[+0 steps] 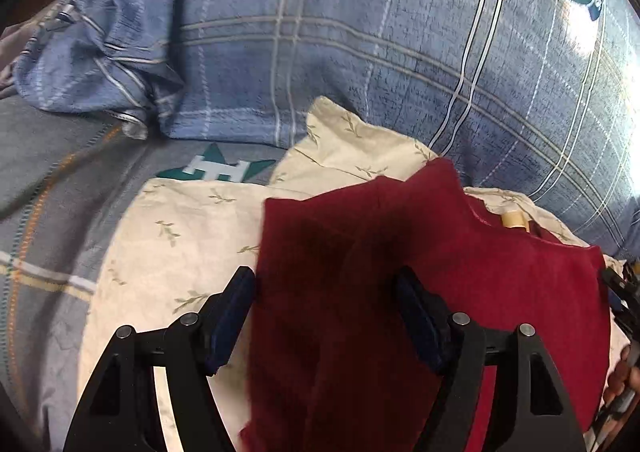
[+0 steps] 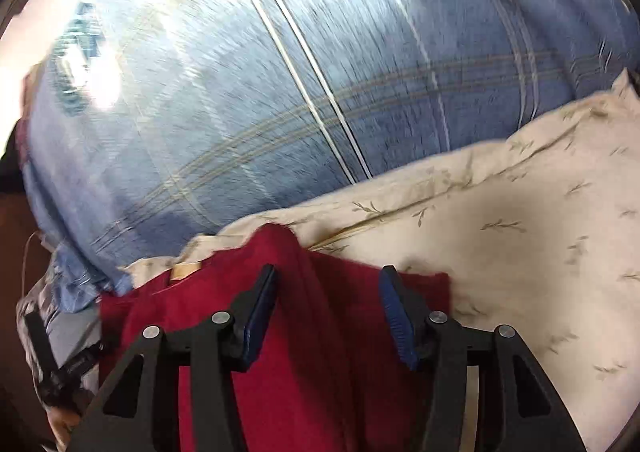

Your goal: Fold small clothes

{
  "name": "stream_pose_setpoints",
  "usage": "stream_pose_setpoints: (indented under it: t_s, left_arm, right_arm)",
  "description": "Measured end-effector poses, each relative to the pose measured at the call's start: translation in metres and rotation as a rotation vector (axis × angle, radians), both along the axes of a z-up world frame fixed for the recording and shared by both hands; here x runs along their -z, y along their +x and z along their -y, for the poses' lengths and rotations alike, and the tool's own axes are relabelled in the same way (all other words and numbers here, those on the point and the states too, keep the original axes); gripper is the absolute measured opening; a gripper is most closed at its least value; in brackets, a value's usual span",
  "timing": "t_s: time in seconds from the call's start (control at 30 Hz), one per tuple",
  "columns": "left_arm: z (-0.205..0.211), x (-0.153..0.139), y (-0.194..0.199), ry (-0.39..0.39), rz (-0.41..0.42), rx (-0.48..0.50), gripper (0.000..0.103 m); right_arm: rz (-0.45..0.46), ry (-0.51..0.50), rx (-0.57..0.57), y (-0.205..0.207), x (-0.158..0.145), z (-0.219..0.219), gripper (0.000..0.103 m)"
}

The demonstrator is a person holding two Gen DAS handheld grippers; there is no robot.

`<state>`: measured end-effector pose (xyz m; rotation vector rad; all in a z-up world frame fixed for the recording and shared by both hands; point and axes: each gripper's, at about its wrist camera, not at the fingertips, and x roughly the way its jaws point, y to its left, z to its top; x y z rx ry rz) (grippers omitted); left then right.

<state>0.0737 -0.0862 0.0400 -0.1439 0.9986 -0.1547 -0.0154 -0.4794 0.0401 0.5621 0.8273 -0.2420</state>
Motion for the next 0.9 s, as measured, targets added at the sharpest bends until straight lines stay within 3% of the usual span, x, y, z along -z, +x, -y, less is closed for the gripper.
stream_pose_setpoints:
  t_s: [0.13, 0.2, 0.27, 0.33, 0.4, 0.5, 0.6, 0.7, 0.77, 0.9]
  left_arm:
    - [-0.013, -0.023, -0.031, 0.017, 0.059, 0.003, 0.070]
    - [-0.020, -0.035, -0.054, 0.017, 0.080, -0.011, 0.070]
    - [-0.023, -0.042, -0.075, 0.017, 0.089, -0.017, 0.070]
    - [-0.026, -0.043, -0.096, 0.027, 0.090, -0.026, 0.070]
    - [-0.032, -0.036, -0.112, 0.043, 0.072, -0.039, 0.070]
    - [-0.039, -0.026, -0.128, 0.048, 0.072, -0.047, 0.070]
    - [-0.038, -0.015, -0.127, 0.033, 0.073, -0.061, 0.072]
    - [-0.038, -0.006, -0.123, 0.002, 0.059, -0.065, 0.072]
    - [-0.038, -0.005, -0.124, 0.018, 0.074, -0.050, 0.074]
    - [-0.042, 0.000, -0.120, -0.001, 0.063, -0.040, 0.076]
  right_arm:
    - [0.081, -0.067, -0.120, -0.028, -0.032, -0.032, 0.055]
    - [0.072, -0.079, -0.183, -0.030, -0.035, -0.046, 0.051]
    - [0.020, -0.121, -0.232, -0.017, -0.027, -0.062, 0.045]
    - [-0.089, -0.219, -0.199, -0.001, -0.005, -0.067, 0.041]
    - [-0.186, -0.194, -0.168, 0.011, 0.019, -0.059, 0.041]
    - [-0.160, -0.229, -0.132, 0.007, -0.003, -0.074, 0.046]
    - [-0.061, -0.242, -0.218, 0.007, -0.026, -0.121, 0.050]
    - [-0.043, -0.203, -0.389, 0.032, -0.022, -0.181, 0.049]
    - [-0.024, -0.166, -0.448, 0.056, -0.015, -0.210, 0.047]
    - [-0.005, -0.200, -0.519, 0.110, 0.007, -0.267, 0.046]
